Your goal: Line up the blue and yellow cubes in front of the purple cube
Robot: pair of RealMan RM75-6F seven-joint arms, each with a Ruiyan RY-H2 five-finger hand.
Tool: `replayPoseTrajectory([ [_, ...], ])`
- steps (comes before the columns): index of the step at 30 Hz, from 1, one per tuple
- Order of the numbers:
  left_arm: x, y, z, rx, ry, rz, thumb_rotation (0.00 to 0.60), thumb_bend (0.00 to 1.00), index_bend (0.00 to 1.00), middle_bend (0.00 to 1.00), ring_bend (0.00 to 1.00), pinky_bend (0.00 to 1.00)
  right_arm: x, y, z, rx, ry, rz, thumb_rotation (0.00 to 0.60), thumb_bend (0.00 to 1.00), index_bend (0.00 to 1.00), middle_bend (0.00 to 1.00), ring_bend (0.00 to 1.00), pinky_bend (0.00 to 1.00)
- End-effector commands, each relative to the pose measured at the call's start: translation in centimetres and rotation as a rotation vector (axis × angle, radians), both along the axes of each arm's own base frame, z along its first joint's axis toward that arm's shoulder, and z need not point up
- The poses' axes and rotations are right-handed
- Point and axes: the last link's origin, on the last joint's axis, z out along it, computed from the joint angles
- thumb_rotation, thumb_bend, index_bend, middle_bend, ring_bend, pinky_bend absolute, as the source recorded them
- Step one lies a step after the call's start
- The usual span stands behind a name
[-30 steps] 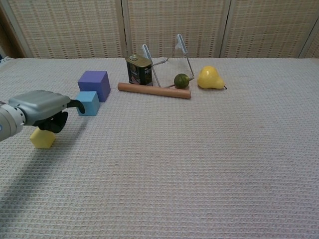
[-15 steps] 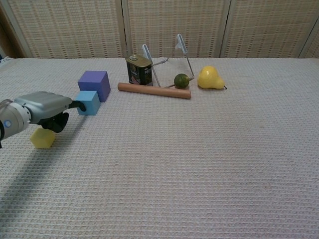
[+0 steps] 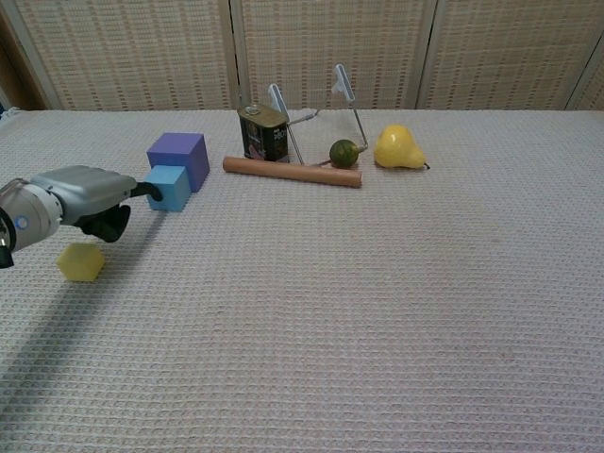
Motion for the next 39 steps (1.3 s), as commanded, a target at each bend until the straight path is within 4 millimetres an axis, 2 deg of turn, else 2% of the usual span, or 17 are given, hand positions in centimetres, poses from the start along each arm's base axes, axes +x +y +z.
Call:
replayPoseTrajectory([
  [1, 0.1, -0.2, 0.0, -0.003, 0.0, -0.007, 0.6, 0.89, 0.12, 1.0, 1.0, 1.0, 0.0, 0.0, 0.0, 0.0, 0.0, 0.001, 0.6, 0.1, 0.0, 0.0, 0.0, 0.0],
  [3, 0.3, -0.5, 0.1, -0.002, -0.002, -0.018, 0.6, 0.85, 0.14, 1.0, 1.0, 1.0, 0.0, 0.1, 0.0, 0.0, -0.001, 0.002, 0.6, 0.1, 0.0, 0.0, 0.0, 0.0],
  [8, 1.1, -1.5, 0.9, 0.008, -0.036, -0.048, 0.6, 0.6, 0.15, 1.0, 1.0, 1.0, 0.1, 0.2, 0.0, 0.001, -0.002, 0.005, 0.6, 0.1, 0.0, 0.0, 0.0, 0.0],
  [10, 1.4, -2.4, 1.6, 0.005, -0.068, -0.06, 0.6, 0.49, 0.15, 1.0, 1.0, 1.0, 0.2, 0.3, 0.1, 0.001, -0.003, 0.008, 0.6, 0.1, 0.0, 0.0, 0.0, 0.0],
  [13, 1.4, -4.2, 2.8, -0.014, -0.121, -0.065, 0.6, 0.42, 0.16, 1.0, 1.0, 1.0, 0.2, 0.4, 0.1, 0.001, -0.005, 0.01, 0.6, 0.1, 0.0, 0.0, 0.0, 0.0],
  [19, -0.4, -6.8, 4.5, -0.048, -0.128, -0.036, 0.6, 0.39, 0.17, 1.0, 1.0, 1.0, 0.4, 0.5, -0.1, 0.013, -0.006, 0.021, 0.6, 0.1, 0.0, 0.0, 0.0, 0.0],
  [24, -2.3, -7.7, 4.2, -0.052, -0.081, -0.011, 0.6, 0.38, 0.18, 1.0, 1.0, 1.0, 0.6, 0.7, -0.2, 0.02, -0.008, 0.032, 0.6, 0.1, 0.0, 0.0, 0.0, 0.0],
  [29, -3.7, -7.9, 3.5, -0.016, -0.046, -0.004, 0.6, 0.38, 0.21, 1.0, 1.0, 1.0, 0.7, 0.8, -0.2, 0.024, -0.01, 0.036, 0.6, 0.1, 0.0, 0.0, 0.0, 0.0],
  [34, -4.3, -7.7, 3.2, 0.009, -0.048, 0.007, 0.6, 0.38, 0.32, 1.0, 1.0, 1.0, 0.7, 0.9, -0.2, 0.026, -0.011, 0.035, 0.6, 0.1, 0.0, 0.0, 0.0, 0.0],
  [39, -4.6, -7.4, 2.9, 0.034, -0.042, -0.001, 0.6, 0.38, 0.36, 1.0, 1.0, 1.0, 0.7, 1.0, -0.3, 0.033, -0.01, 0.033, 0.6, 0.1, 0.0, 0.0, 0.0, 0.0],
])
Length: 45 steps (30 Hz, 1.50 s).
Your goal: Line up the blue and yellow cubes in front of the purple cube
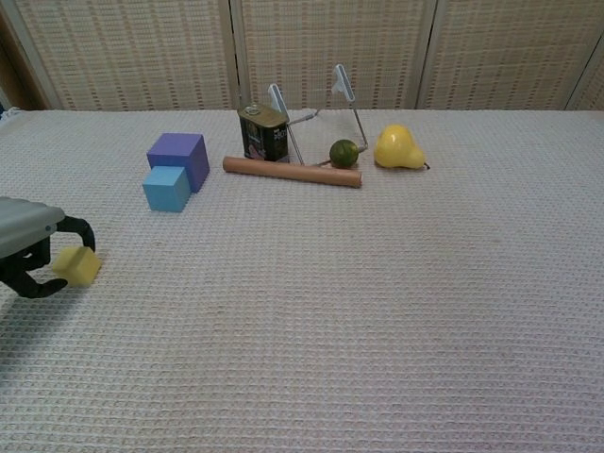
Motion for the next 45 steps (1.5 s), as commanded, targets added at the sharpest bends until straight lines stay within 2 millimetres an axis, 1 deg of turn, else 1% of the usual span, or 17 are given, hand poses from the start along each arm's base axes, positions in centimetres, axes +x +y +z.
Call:
replayPoseTrajectory([
  [1, 0.0, 0.2, -0.2, 0.022, -0.008, -0.007, 0.6, 0.38, 0.38, 1.0, 1.0, 1.0, 0.0, 0.0, 0.0, 0.003, 0.0, -0.001, 0.6, 0.1, 0.0, 0.0, 0.0, 0.0],
  [5, -0.1, 0.5, -0.2, 0.046, -0.007, -0.025, 0.6, 0.38, 0.45, 1.0, 1.0, 1.0, 0.0, 0.0, -0.1, 0.004, 0.0, -0.001, 0.6, 0.1, 0.0, 0.0, 0.0, 0.0],
  [11, 0.4, 1.3, 0.0, 0.08, -0.021, -0.05, 0.6, 0.38, 0.46, 1.0, 1.0, 1.0, -0.1, -0.1, 0.0, 0.004, 0.002, -0.007, 0.6, 0.1, 0.0, 0.0, 0.0, 0.0],
  [15, 1.7, 2.0, 0.0, 0.085, -0.033, -0.082, 0.6, 0.38, 0.46, 1.0, 1.0, 1.0, -0.2, -0.2, -0.1, 0.007, 0.005, -0.01, 0.6, 0.1, 0.0, 0.0, 0.0, 0.0],
  [20, 3.8, 3.2, -0.8, 0.07, -0.031, -0.138, 0.6, 0.38, 0.46, 1.0, 1.0, 1.0, -0.2, -0.4, -0.2, 0.01, 0.007, -0.015, 0.6, 0.1, 0.0, 0.0, 0.0, 0.0],
  [24, 4.9, 4.8, -1.2, 0.084, -0.026, -0.147, 0.6, 0.38, 0.45, 1.0, 1.0, 1.0, -0.3, -0.5, -0.1, 0.003, 0.005, -0.022, 0.6, 0.1, 0.0, 0.0, 0.0, 0.0],
  [30, 5.2, 6.2, -1.8, 0.093, -0.034, -0.129, 0.6, 0.38, 0.45, 1.0, 1.0, 1.0, -0.6, -0.5, 0.2, -0.008, 0.005, -0.034, 0.6, 0.1, 0.0, 0.0, 0.0, 0.0],
  [34, 5.3, 6.5, -2.5, 0.081, -0.032, -0.116, 0.6, 0.38, 0.44, 1.0, 1.0, 1.0, -0.6, -0.6, 0.2, -0.009, 0.011, -0.044, 0.6, 0.1, 0.0, 0.0, 0.0, 0.0],
  [39, 5.9, 6.9, -3.4, 0.068, -0.027, -0.123, 0.6, 0.38, 0.43, 1.0, 1.0, 1.0, -0.6, -0.6, 0.2, -0.008, 0.01, -0.043, 0.6, 0.1, 0.0, 0.0, 0.0, 0.0],
  [45, 6.2, 7.5, -3.4, 0.082, -0.02, -0.129, 0.6, 0.38, 0.42, 1.0, 1.0, 1.0, -0.6, -0.6, 0.3, -0.007, 0.006, -0.044, 0.6, 0.1, 0.0, 0.0, 0.0, 0.0],
])
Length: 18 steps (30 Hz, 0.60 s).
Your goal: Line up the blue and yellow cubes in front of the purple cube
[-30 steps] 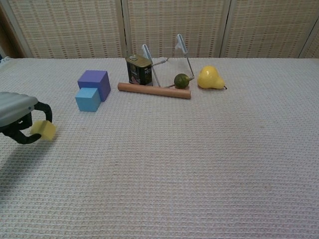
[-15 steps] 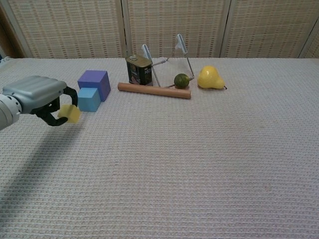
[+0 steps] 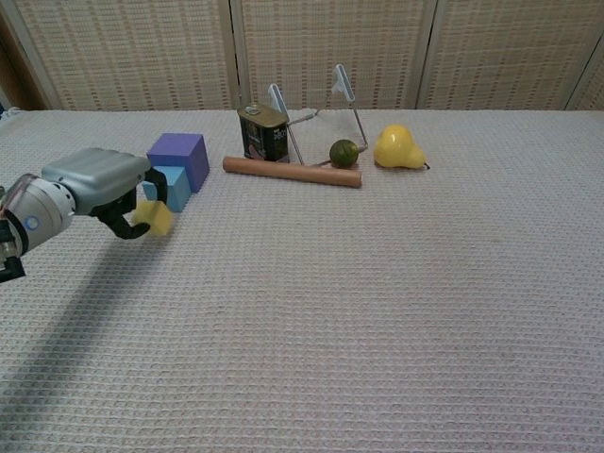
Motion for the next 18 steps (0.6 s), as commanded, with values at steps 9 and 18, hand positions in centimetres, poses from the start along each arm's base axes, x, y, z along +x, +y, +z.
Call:
replayPoseTrajectory([
  [9, -0.3, 0.8, -0.5, 0.005, 0.03, 0.003, 0.6, 0.38, 0.39, 1.0, 1.0, 1.0, 0.0, 0.0, 0.0, 0.003, 0.0, -0.001, 0.6, 0.1, 0.0, 0.0, 0.0, 0.0],
  [18, -0.2, 1.1, -0.7, 0.012, 0.029, 0.002, 0.6, 0.38, 0.35, 1.0, 1.0, 1.0, 0.0, -0.1, -0.1, 0.005, 0.003, -0.004, 0.6, 0.1, 0.0, 0.0, 0.0, 0.0],
])
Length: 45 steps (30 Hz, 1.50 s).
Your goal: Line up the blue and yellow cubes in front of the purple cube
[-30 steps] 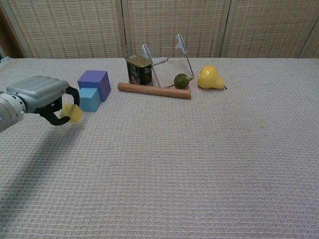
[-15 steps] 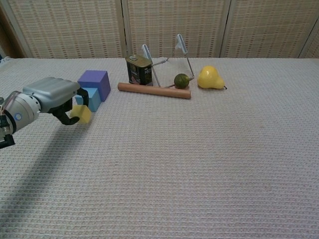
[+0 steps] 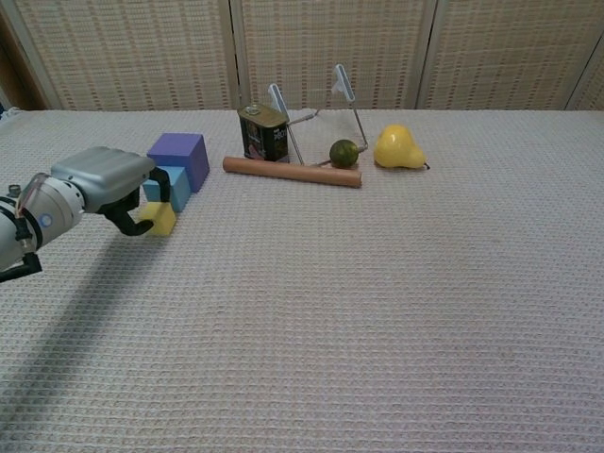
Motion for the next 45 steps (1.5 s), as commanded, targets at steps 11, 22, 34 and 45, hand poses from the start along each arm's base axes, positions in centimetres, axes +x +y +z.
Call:
replayPoseTrajectory([
  [11, 0.6, -1.0, 0.7, 0.026, -0.001, -0.049, 0.6, 0.38, 0.32, 1.0, 1.0, 1.0, 0.0, 0.1, 0.1, 0.0, -0.001, 0.001, 0.6, 0.1, 0.0, 0.0, 0.0, 0.0],
  [22, -0.3, -5.2, 1.7, -0.045, -0.046, -0.069, 0.6, 0.52, 0.34, 1.0, 1.0, 1.0, 0.2, 0.2, -0.2, 0.011, 0.001, 0.007, 0.6, 0.1, 0.0, 0.0, 0.0, 0.0],
  [34, -2.3, -6.2, 0.1, -0.14, 0.013, 0.006, 0.6, 0.52, 0.24, 1.0, 1.0, 1.0, 0.4, 0.4, -0.2, 0.01, -0.001, 0.017, 0.6, 0.1, 0.0, 0.0, 0.0, 0.0],
  [45, -2.4, -5.1, 0.2, -0.112, 0.01, 0.023, 0.6, 0.59, 0.19, 1.0, 1.0, 1.0, 0.3, 0.4, -0.2, 0.011, -0.001, 0.013, 0.6, 0.1, 0.0, 0.0, 0.0, 0.0],
])
